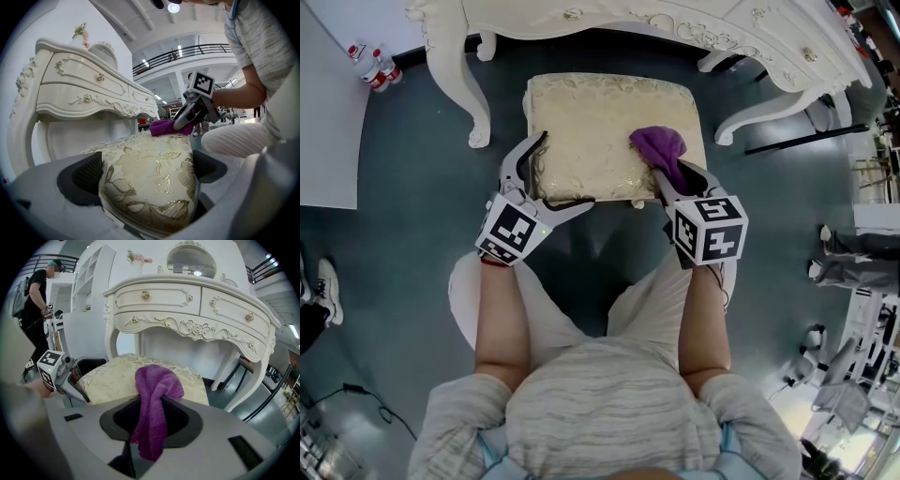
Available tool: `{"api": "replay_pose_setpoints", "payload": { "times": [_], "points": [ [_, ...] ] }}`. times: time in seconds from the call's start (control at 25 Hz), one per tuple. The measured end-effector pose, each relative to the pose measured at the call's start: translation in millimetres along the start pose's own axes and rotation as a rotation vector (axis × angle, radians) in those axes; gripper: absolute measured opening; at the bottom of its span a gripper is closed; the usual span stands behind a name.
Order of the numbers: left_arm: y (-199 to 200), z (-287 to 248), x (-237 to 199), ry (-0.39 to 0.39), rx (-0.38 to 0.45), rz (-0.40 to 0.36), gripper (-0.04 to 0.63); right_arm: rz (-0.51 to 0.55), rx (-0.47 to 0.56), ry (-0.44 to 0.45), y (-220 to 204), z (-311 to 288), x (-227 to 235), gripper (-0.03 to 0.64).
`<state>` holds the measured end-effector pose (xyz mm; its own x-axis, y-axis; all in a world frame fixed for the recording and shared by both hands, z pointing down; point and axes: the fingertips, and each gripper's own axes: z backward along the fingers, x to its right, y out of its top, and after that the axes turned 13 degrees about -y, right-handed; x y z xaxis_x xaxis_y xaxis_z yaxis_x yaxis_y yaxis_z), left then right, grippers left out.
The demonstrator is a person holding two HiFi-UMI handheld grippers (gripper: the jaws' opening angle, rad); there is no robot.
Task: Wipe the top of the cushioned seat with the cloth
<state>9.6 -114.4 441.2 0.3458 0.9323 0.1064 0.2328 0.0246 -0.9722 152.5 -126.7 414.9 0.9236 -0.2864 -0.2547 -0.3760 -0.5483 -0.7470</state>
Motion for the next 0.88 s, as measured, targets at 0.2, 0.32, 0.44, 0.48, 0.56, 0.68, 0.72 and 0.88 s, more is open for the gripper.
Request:
{"api": "replay_pose_setpoints", "payload": {
  "times": [0.2, 0.32, 0.44, 0.48, 0.56, 0.68, 0.72, 0.88],
  "points": [
    [-1, 1, 0, -0.005, 0.006, 0.001, 0.594, 0.020, 0.004, 0.022, 4, -1, -14, 0.114],
    [0, 1, -1, -0.009, 0.013, 0.004, 0.594, 0.035, 0.009, 0.047, 9, -1, -27, 0.114],
    [0, 2, -1, -0.014, 0.019, 0.010, 0.594, 0.048, 0.018, 0.073, 14, -1, -42, 0.114],
    [1, 2, 0, -0.015, 0.022, 0.012, 0.594, 0.052, 0.021, 0.082, 15, -1, -46, 0.115],
    [1, 3, 0, -0.017, 0.025, 0.014, 0.594, 0.060, 0.026, 0.100, 18, 0, -55, 0.115],
    [1, 3, 0, -0.019, 0.026, 0.014, 0.594, 0.073, 0.033, 0.130, 22, 0, -68, 0.115],
    [1, 3, 0, -0.020, 0.027, 0.014, 0.594, 0.077, 0.035, 0.140, 24, 1, -72, 0.114],
    [2, 3, 0, -0.026, 0.029, 0.017, 0.594, 0.094, 0.042, 0.174, 28, 2, -87, 0.115]
  ]
}}
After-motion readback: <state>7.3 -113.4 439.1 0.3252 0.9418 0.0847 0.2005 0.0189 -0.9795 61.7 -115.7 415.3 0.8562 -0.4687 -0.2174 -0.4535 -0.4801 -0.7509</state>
